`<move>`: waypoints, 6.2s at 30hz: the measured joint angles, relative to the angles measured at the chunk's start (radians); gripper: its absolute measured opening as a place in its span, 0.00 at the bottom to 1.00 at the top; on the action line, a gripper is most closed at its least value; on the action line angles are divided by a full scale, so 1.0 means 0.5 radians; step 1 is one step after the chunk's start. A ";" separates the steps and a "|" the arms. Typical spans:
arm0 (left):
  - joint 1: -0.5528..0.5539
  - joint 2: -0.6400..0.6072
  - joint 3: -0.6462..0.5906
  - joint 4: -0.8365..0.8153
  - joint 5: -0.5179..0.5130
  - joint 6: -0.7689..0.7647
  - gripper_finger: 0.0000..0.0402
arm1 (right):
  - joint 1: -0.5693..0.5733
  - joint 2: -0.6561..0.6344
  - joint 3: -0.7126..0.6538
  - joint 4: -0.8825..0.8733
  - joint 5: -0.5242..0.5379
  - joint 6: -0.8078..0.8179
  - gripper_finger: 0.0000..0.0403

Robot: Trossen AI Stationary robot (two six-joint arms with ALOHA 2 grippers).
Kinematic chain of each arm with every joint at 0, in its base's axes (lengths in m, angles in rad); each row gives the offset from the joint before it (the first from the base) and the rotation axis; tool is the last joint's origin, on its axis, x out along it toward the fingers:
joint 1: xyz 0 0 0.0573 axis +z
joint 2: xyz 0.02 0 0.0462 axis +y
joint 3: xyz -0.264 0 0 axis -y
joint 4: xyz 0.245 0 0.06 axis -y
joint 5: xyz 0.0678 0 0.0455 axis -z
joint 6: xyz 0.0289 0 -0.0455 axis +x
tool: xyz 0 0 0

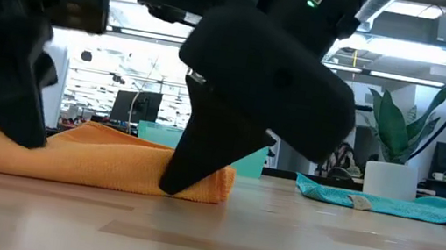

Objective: Roll microfiber towels into tight, uniform cylinder then place into a basket
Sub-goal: Roll the yellow microfiber towel

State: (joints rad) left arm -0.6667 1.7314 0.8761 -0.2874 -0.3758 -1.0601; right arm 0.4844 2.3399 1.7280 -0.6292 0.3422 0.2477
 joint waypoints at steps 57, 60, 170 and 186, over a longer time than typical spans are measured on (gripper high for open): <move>-0.501 0.242 0.612 -0.481 -0.715 1.102 0.20 | -0.047 -0.009 0.000 0.001 -0.210 0.192 0.06; -0.458 0.242 0.612 -0.481 -0.678 1.099 0.25 | -0.047 -0.009 0.000 0.001 -0.210 0.192 0.05; 0.134 0.648 1.034 -1.358 0.495 -0.033 0.07 | 0.110 0.013 0.162 0.146 -0.757 0.395 0.07; 0.109 0.647 1.014 -1.296 0.485 0.045 0.07 | 0.110 0.013 0.165 0.107 -0.715 0.448 0.19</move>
State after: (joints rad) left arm -0.6121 2.0548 1.3830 -0.9353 -0.1333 -1.0375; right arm 0.5392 2.3463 1.8107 -0.5758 -0.0154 0.4718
